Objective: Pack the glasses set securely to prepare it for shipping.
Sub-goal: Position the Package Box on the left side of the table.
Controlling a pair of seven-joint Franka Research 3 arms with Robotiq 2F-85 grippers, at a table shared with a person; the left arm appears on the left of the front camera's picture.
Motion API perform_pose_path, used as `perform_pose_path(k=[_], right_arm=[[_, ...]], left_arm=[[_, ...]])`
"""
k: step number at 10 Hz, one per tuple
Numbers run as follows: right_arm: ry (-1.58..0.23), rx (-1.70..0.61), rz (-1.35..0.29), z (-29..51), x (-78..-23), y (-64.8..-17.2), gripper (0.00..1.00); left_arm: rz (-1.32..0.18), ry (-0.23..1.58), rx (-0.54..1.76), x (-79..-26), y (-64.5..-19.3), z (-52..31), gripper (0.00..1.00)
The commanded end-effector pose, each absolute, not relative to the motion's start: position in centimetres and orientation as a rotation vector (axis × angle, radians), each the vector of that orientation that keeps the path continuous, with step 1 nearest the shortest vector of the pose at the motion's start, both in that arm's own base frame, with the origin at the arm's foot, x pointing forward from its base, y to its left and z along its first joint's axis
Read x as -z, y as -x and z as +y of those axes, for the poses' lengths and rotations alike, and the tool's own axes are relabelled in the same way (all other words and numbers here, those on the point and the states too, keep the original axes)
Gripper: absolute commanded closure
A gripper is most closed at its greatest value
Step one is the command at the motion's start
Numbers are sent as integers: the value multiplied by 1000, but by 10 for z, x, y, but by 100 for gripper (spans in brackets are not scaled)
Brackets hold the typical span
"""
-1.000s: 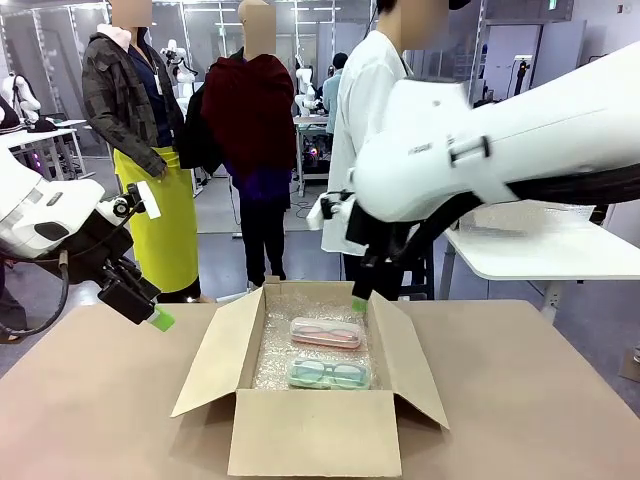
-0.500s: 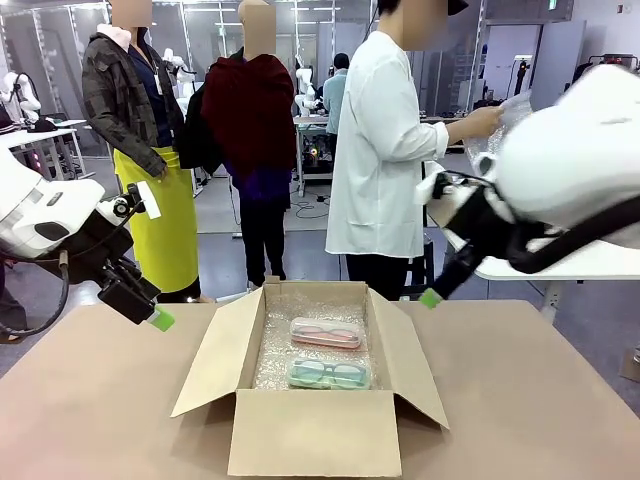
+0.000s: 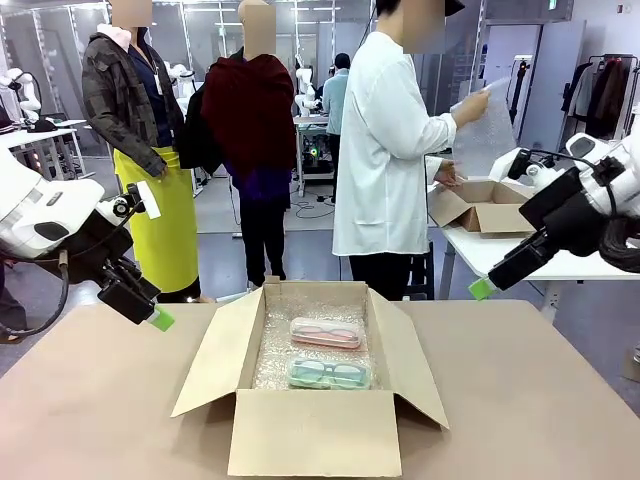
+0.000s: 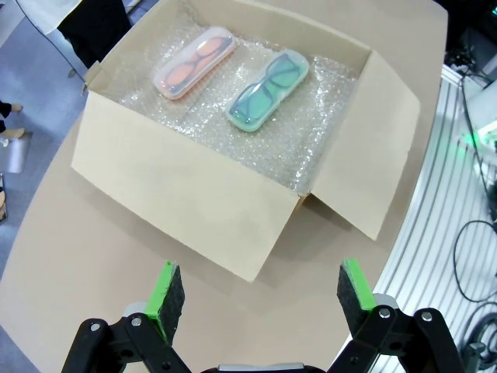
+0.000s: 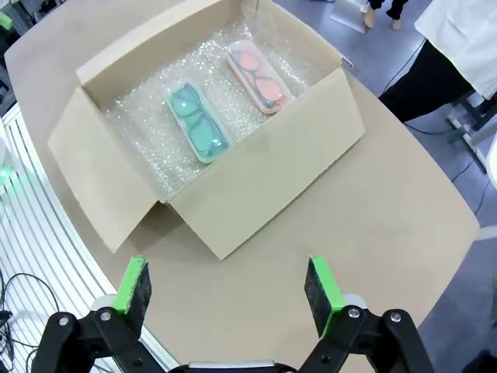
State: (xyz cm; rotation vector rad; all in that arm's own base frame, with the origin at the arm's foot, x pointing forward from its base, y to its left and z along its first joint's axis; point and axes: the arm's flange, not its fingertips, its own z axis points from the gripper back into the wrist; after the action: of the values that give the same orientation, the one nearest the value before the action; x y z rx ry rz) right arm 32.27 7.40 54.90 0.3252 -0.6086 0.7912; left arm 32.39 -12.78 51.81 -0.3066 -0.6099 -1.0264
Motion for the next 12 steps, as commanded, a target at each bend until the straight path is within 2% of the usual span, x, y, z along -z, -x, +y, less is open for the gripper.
perform_pose_path(k=[1,8,9,10,11,12], right_arm=[[-318,-810,-612,77,-550,-322,0],[-318,-810,-612,77,-550,-322,0],[-318,-810,-612,77,-550,-322,0],[-318,-810,-612,77,-550,-322,0],[-318,-810,-612,77,-550,-322,0],[-318,-810,-612,77,-550,-322,0]], left_arm=[[-626,326,1037,-518,-325,-126,0],[-610,307,1026,-518,-324,-128,0],[-610,439,931,-526,-337,-105,0],[-651,497,830,-527,-351,-75,0],[-563,672,813,-517,-366,-46,0],[-569,777,717,-498,-386,-14,0]])
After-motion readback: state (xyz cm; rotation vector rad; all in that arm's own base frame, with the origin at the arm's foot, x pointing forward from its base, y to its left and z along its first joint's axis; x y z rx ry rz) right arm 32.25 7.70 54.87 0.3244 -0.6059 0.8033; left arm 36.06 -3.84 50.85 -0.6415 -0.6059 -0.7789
